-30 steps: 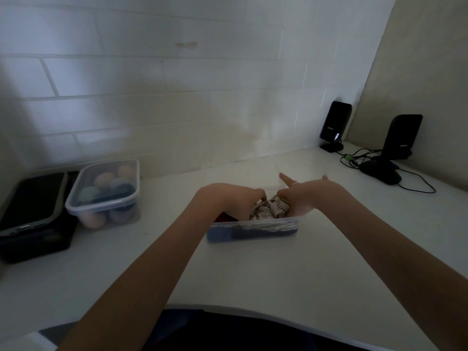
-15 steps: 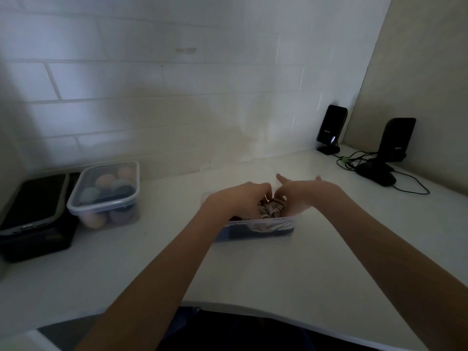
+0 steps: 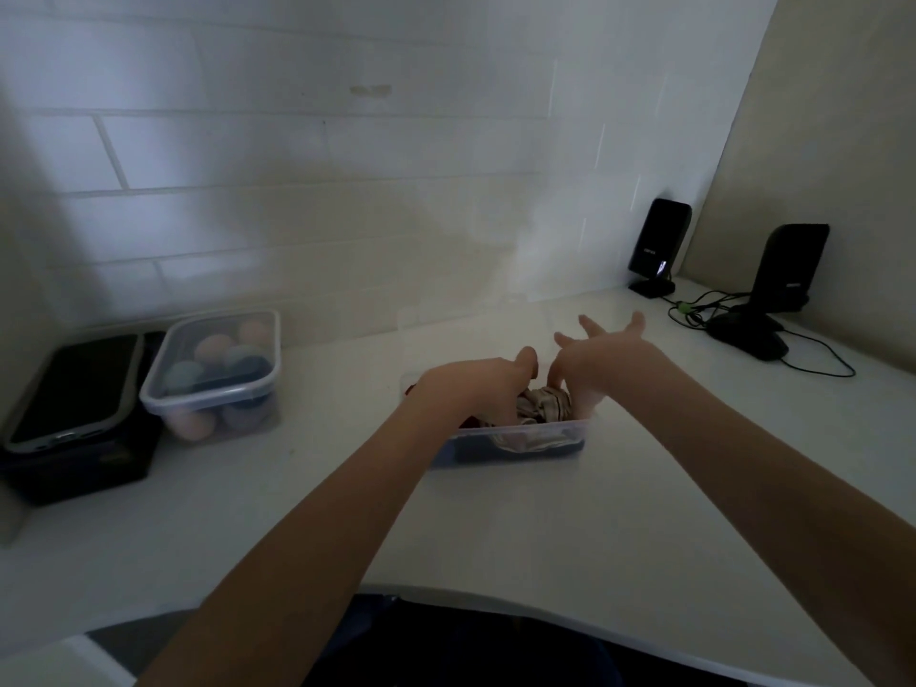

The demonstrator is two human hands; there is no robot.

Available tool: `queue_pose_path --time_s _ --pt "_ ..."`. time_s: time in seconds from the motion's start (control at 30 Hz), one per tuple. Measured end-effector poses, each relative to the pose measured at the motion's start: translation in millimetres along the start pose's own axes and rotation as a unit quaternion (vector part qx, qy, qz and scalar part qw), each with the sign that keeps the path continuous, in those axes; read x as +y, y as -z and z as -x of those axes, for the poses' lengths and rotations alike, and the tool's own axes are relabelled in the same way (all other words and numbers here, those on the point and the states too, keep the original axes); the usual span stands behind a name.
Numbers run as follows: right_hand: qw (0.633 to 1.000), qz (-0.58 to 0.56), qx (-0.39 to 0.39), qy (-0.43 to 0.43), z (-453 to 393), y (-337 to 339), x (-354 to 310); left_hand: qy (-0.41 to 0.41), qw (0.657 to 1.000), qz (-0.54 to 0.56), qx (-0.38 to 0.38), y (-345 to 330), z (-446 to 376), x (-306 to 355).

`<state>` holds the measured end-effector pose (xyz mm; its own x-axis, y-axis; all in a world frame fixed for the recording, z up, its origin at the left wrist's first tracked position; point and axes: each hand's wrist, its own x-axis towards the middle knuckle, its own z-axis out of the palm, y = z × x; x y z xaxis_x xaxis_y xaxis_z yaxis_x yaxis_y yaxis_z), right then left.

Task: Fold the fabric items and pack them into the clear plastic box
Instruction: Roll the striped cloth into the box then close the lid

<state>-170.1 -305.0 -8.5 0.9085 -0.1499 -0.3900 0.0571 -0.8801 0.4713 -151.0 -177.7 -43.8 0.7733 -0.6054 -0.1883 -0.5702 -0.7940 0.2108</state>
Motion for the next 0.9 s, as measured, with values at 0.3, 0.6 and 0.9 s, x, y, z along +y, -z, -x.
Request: queue_pose_path --time_s 0.3,0.6,0.9 --pt "0.999 -0.046 -0.021 -0.017 -13 -8 -3 -0.031 0.996 0.058 0.052 -8 7 -11" --pt "0.997 -0.077 -0.016 0.003 -6 -4 0 -0.031 0.984 0.053 0.166 -7 33 -24" --pt "0.944 -0.204 0.242 0.089 15 -2 10 0.023 0.993 0.054 0.098 -7 25 -24"
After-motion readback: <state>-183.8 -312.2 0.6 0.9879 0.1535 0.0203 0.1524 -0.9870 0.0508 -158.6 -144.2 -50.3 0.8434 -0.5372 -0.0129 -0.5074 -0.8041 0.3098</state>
